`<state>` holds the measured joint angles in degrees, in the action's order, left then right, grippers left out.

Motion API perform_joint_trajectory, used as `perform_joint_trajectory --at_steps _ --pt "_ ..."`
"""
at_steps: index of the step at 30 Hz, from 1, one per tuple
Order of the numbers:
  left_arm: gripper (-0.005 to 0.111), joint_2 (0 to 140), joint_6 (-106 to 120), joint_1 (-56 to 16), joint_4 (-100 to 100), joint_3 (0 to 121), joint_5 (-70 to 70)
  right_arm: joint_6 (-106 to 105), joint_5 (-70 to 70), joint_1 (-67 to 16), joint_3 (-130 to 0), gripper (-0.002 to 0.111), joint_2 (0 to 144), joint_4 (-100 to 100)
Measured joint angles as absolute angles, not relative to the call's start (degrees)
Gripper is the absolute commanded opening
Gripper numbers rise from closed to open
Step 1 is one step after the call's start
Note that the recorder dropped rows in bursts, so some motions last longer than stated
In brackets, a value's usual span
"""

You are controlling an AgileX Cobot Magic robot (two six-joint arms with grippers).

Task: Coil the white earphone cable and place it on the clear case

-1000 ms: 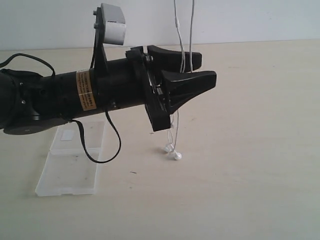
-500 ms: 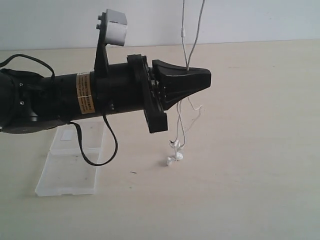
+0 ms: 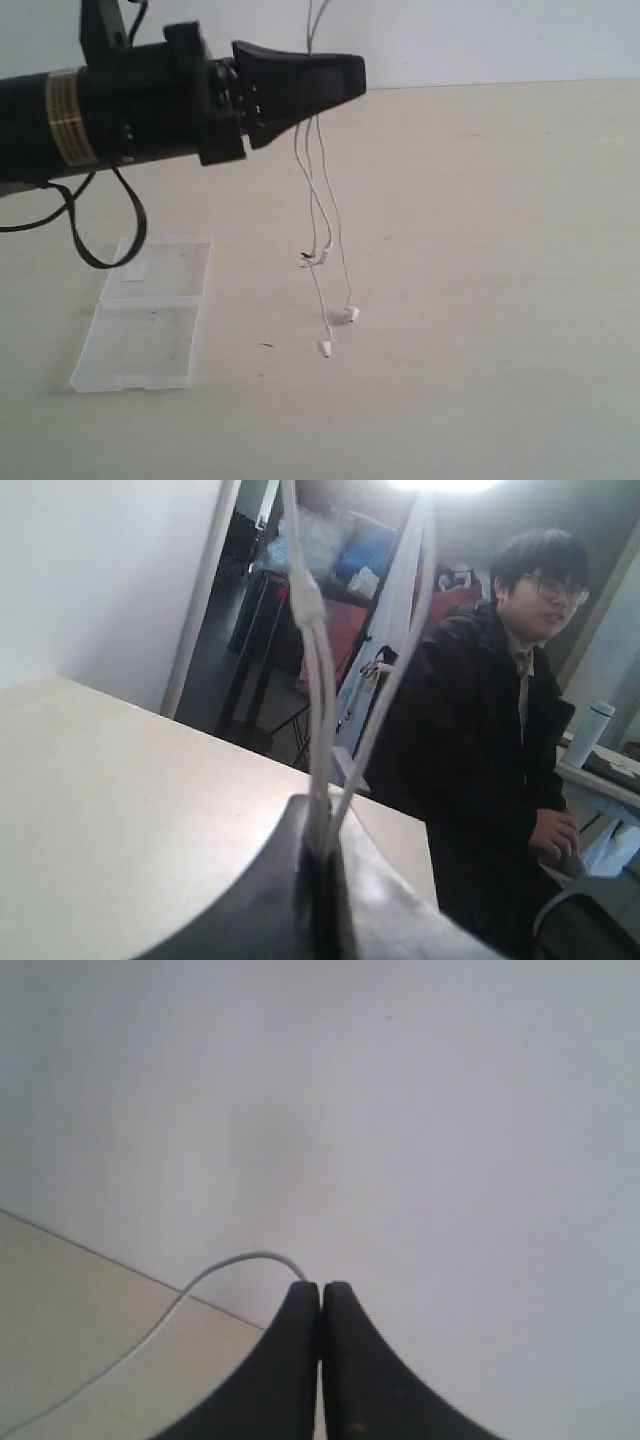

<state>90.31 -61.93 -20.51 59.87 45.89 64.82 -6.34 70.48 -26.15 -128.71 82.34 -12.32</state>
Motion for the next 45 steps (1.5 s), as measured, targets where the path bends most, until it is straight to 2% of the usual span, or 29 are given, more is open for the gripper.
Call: perform_joint_trajectory --at_steps 6,18,30,45 --pt "0.0 83.93 -69.06 -17.48 62.02 45.89 64.59 -4.0 70.37 -26.15 -127.23 0.0 83.53 -18.67" --pt "0.0 76.03 -73.64 -17.27 63.87 45.89 58.87 -1.51 70.48 -26.15 -110.52 0.0 86.72 -22.04" --pt "0.0 75.63 -74.93 -17.27 64.99 45.89 52.43 2.06 69.66 -26.15 -95.98 0.0 86.85 -22.29" --pt "0.0 75.63 -76.1 -17.27 64.99 45.89 52.14 2.99 60.21 -26.15 -81.43 0.0 86.85 -21.47"
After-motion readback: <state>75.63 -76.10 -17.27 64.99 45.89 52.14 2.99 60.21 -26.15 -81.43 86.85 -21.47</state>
